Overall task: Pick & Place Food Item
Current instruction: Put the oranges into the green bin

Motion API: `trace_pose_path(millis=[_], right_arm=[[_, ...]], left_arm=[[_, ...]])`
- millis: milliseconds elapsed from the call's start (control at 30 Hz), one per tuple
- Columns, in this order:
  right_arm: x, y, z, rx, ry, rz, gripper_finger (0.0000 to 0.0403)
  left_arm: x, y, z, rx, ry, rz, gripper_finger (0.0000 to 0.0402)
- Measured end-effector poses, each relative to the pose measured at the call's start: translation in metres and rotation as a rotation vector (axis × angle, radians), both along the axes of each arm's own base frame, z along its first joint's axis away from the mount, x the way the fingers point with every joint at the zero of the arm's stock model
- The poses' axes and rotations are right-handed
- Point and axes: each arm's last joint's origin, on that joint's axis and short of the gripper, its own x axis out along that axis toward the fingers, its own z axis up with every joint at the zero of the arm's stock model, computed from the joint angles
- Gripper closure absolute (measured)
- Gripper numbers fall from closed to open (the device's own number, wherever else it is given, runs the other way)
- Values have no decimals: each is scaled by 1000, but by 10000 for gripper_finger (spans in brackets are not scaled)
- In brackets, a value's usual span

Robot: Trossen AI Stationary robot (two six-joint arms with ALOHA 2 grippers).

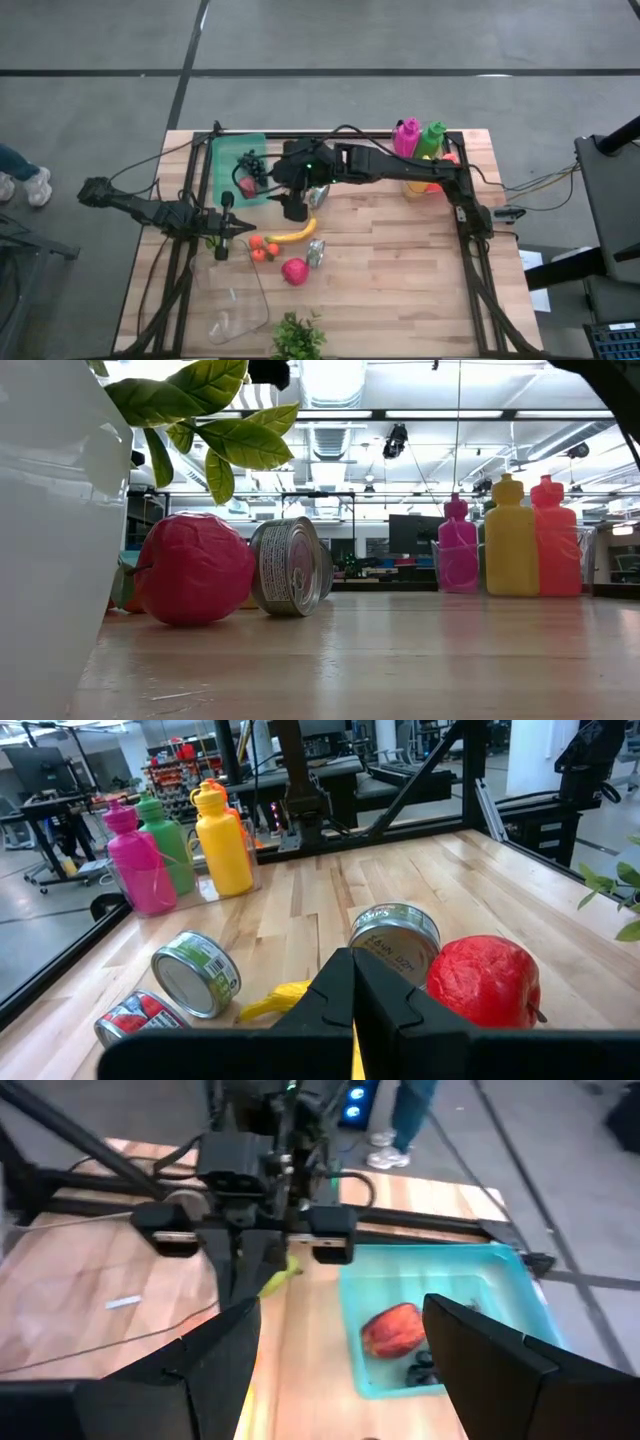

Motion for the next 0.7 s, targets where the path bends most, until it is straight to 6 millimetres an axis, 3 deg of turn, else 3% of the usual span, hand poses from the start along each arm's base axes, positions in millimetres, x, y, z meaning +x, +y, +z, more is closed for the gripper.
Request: trace_pose_path(millis=[200, 367, 700], right_arm=[[-21, 8, 7, -19, -87, -92, 126], [-45, 17, -6, -34, -179, -96, 127], [-123, 13, -37, -58, -248, -295, 127]], left_arm=[[0, 0, 0, 0, 0, 0, 402], [0, 0, 0, 1, 4, 0, 402], [0, 0, -1, -1, 6, 0, 402]])
